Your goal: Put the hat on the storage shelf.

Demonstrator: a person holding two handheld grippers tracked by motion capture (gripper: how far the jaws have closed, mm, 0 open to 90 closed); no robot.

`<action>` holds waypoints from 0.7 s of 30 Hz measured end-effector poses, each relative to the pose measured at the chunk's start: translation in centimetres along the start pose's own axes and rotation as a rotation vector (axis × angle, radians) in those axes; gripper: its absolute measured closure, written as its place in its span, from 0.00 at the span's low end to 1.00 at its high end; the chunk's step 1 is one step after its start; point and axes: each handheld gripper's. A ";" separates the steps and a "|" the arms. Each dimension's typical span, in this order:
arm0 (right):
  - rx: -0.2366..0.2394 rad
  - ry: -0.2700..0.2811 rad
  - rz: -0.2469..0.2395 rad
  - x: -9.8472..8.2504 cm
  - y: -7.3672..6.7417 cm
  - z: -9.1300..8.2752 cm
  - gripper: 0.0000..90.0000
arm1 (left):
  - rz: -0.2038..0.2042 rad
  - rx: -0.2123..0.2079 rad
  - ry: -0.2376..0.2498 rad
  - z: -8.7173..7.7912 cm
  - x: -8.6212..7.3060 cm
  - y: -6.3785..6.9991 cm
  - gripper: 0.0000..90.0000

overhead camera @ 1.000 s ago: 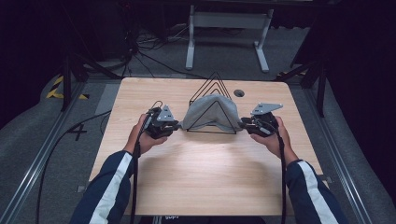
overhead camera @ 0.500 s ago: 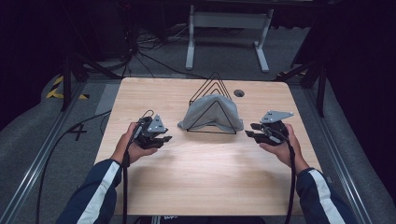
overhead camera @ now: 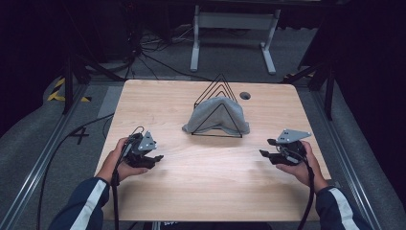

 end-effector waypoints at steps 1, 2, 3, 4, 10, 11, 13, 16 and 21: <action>-0.003 -0.005 0.002 -0.4 -0.1 -0.1 0.49 | 0.004 0.012 -0.008 -0.3 -0.6 0.3 0.42; -0.009 -0.007 0.001 -0.8 -0.1 -0.2 0.48 | 0.004 0.009 -0.005 -0.4 -0.8 0.4 0.40; -0.008 -0.011 0.006 -1.1 -0.2 -0.3 0.48 | -0.002 0.003 -0.008 -0.6 -1.1 0.4 0.40; -0.008 -0.011 0.006 -1.1 -0.2 -0.3 0.48 | -0.002 0.003 -0.008 -0.6 -1.1 0.4 0.39; -0.023 -0.011 0.033 -3.8 -0.4 -1.1 0.43 | -0.019 -0.009 -0.007 -1.0 -3.3 1.1 0.34; -0.022 -0.011 0.042 -4.1 -0.4 -1.1 0.41 | -0.029 -0.015 -0.001 -1.0 -3.6 1.1 0.34; -0.029 -0.019 0.061 -4.9 -0.4 -1.3 0.39 | -0.042 -0.022 0.001 -0.9 -4.3 1.2 0.32; -0.017 -0.013 0.100 -6.3 -0.5 -1.6 0.38 | -0.057 -0.027 0.001 -0.9 -5.4 1.5 0.30; -0.017 -0.026 0.148 -8.3 -0.6 -1.7 0.34 | -0.107 -0.044 0.026 -0.5 -7.1 1.7 0.29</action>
Point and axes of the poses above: each handheld gripper's, and its own axes: z roughly forward along the jaws, x roughly out of its top, y roughly to its right, and after that the axes turned 4 degrees about -z, right-handed
